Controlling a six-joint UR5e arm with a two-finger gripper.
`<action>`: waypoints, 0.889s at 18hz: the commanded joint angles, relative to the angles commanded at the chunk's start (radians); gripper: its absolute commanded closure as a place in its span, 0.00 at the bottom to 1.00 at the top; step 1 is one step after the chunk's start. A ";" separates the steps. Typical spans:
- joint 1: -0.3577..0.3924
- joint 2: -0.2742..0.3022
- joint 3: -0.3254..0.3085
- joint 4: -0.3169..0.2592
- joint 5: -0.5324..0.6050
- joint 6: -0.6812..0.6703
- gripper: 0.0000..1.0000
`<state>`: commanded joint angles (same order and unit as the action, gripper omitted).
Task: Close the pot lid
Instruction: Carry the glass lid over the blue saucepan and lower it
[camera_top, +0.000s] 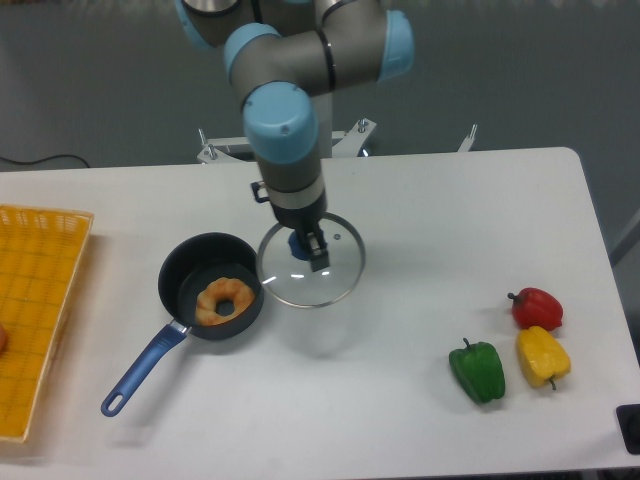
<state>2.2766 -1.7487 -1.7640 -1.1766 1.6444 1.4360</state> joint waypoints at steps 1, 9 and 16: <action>-0.015 0.000 -0.002 0.000 0.000 -0.015 0.53; -0.123 -0.014 -0.025 0.015 -0.012 -0.144 0.53; -0.158 -0.026 -0.031 0.017 -0.024 -0.181 0.53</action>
<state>2.1184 -1.7748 -1.7948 -1.1597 1.6199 1.2548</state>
